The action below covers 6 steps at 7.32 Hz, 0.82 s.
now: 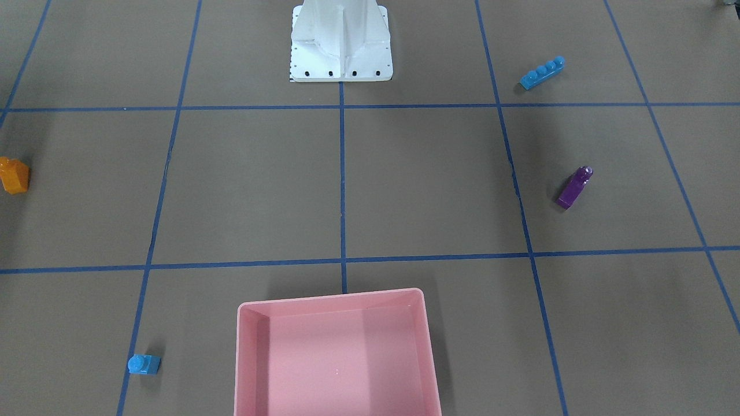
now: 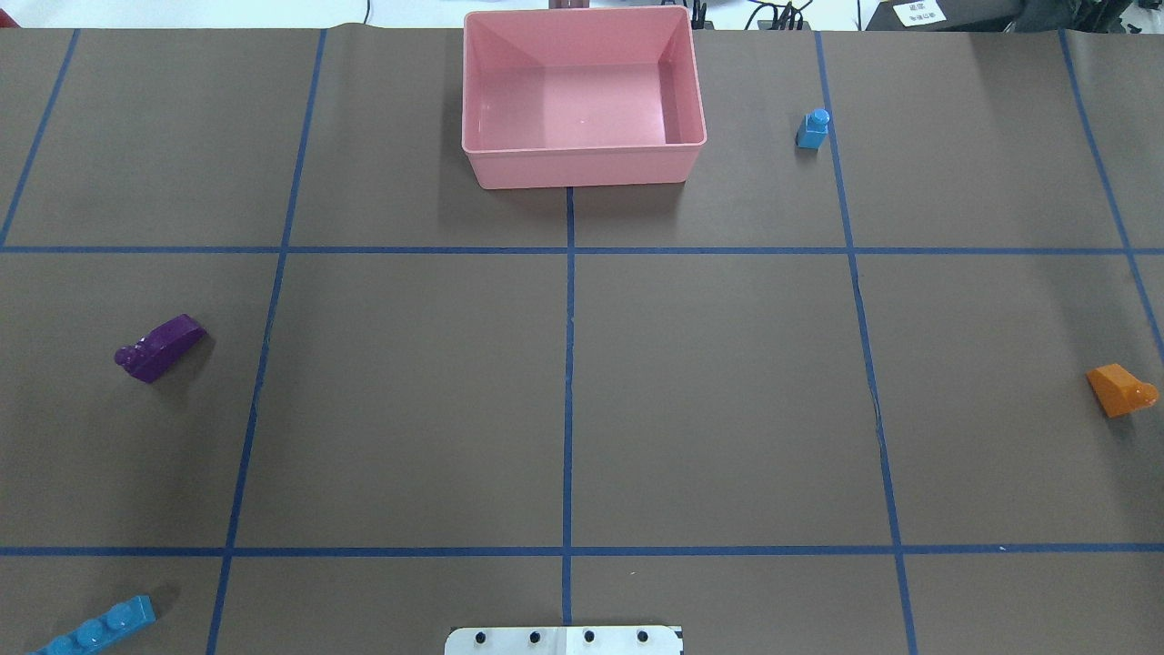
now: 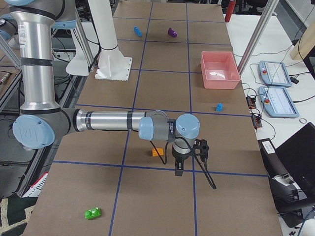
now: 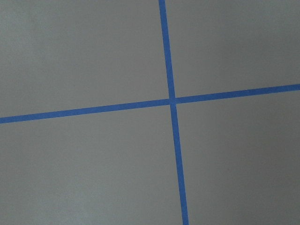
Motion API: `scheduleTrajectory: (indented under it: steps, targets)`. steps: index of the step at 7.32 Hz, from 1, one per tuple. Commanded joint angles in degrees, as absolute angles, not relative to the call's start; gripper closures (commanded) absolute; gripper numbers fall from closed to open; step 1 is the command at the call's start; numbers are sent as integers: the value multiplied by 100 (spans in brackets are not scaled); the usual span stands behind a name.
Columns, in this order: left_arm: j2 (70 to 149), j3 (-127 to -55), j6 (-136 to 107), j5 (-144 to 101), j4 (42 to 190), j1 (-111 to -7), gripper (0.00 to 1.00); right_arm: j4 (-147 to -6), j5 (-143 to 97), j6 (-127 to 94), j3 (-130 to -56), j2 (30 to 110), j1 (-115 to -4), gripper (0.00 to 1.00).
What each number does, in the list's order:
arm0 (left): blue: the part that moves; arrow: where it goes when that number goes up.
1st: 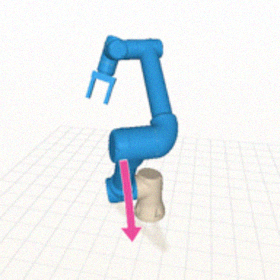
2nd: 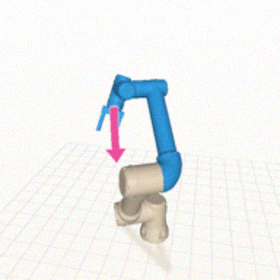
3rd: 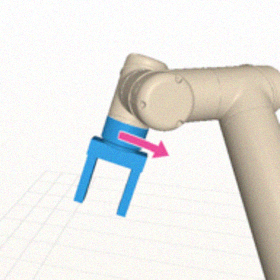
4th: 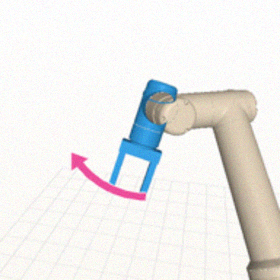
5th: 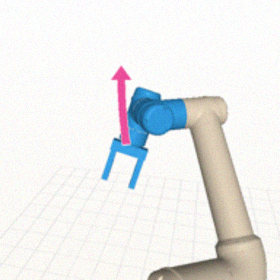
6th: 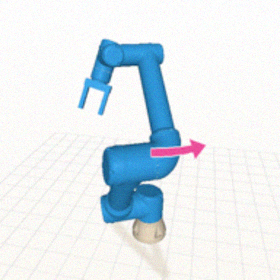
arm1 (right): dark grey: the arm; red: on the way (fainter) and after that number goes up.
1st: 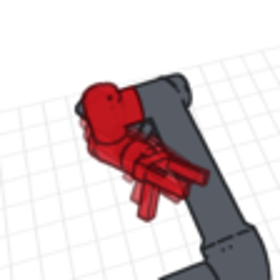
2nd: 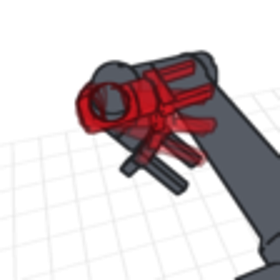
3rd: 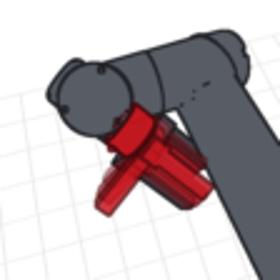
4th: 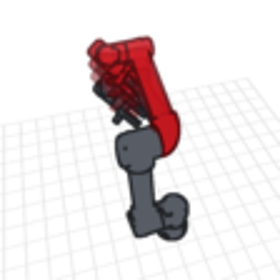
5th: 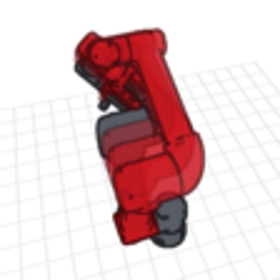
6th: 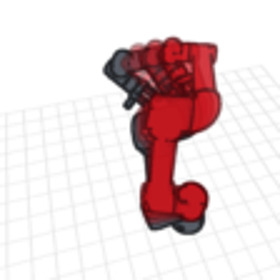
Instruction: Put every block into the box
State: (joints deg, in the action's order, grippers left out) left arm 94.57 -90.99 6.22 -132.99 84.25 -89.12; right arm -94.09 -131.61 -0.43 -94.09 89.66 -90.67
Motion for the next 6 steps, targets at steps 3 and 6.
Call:
scheduleTrajectory:
  steps: [3,6]
  targets:
    - [9432,-9185,424,-13298,9451,-8729,0,-9283,-13567,-949,-10327,8955,-7914,0]
    - [9510,-9079,360,-13342,9738,-8719,0,-6702,-13316,-1159,-9671,9782,-7077,0]
